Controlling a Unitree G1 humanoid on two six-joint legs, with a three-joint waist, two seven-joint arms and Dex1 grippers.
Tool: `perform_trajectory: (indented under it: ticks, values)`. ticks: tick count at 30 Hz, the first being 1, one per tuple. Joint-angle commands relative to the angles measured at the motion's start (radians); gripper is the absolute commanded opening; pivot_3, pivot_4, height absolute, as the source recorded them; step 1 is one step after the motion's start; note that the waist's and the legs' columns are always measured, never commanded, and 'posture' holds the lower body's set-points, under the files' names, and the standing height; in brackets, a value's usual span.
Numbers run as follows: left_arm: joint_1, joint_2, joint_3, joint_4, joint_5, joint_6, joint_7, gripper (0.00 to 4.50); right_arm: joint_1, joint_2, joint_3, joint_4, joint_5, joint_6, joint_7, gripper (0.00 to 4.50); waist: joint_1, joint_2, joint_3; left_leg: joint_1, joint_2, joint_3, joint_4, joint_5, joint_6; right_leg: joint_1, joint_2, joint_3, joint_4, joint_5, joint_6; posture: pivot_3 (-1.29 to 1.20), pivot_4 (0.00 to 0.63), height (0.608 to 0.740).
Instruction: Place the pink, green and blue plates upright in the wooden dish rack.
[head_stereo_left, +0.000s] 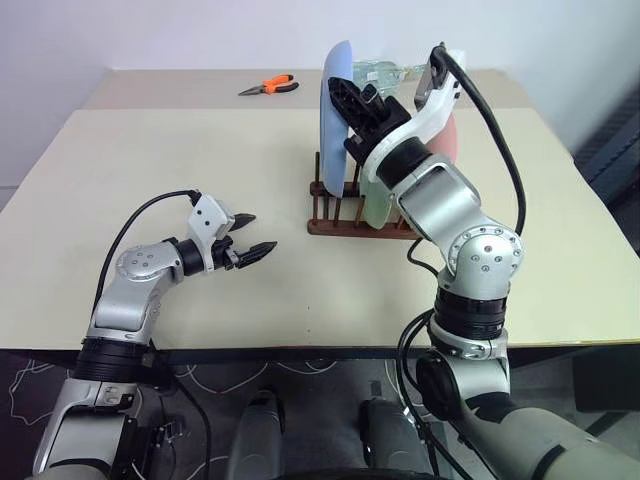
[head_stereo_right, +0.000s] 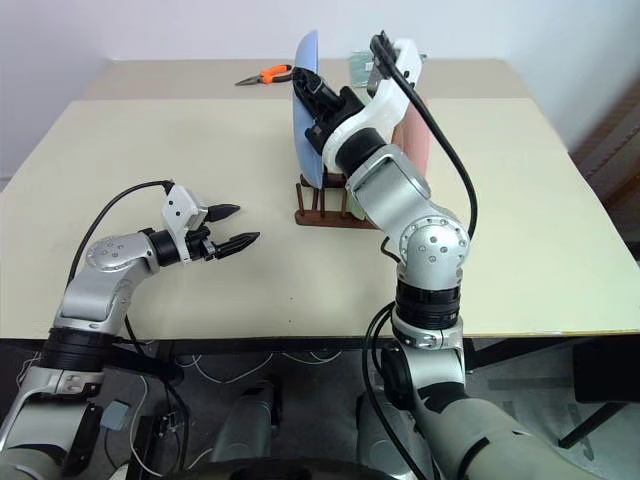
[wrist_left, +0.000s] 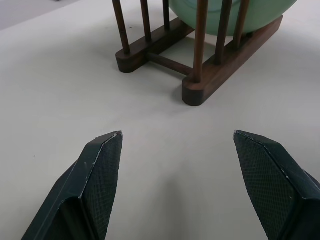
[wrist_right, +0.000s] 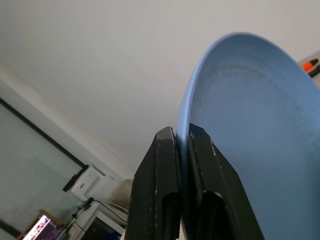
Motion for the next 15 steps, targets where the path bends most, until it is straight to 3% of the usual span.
perform_trajectory:
  ticks: [1, 11, 14, 15]
  values:
    - [-0.002, -0.005, 0.009, -0.042, -0.004, 0.003, 0.003, 3.64, -0.017, 0.013, -0.03, 0.089, -0.018, -0.005, -0.022, 0.08, 0.001, 0.0, 0.0, 0.0, 0.0, 0.0, 0.0, 0.0, 0.0, 0.0, 0.0, 0.0, 0.0, 0.0, 0.0, 0.0, 0.15, 0.74]
    - [0.011, -0.014, 0.004, -0.07, 0.0, 0.017, 0.005, 3.64, -0.068, 0.023, -0.05, 0.16, -0.052, -0.009, -0.014, 0.08, 0.0, 0.001, 0.0, -0.002, 0.0, 0.0, -0.001, 0.0, 0.0, -0.003, 0.0, 0.0, 0.0, 0.0, 0.001, 0.0, 0.15, 0.74]
    - [0.013, -0.02, -0.001, -0.075, 0.002, 0.019, 0.007, 3.64, -0.067, 0.011, -0.032, 0.165, -0.087, 0.0, 0.013, 0.96, -0.001, 0.001, 0.0, -0.002, 0.0, 0.0, -0.001, 0.0, 0.0, -0.002, 0.0, 0.0, 0.0, 0.0, 0.0, 0.0, 0.15, 0.74]
    - [0.013, -0.022, -0.002, -0.075, 0.003, 0.02, 0.008, 3.64, -0.072, -0.014, -0.003, 0.152, -0.126, 0.006, 0.047, 1.46, -0.001, 0.001, 0.0, -0.002, 0.0, 0.0, -0.001, 0.0, 0.0, -0.002, 0.0, 0.0, 0.0, 0.0, 0.0, 0.0, 0.15, 0.74]
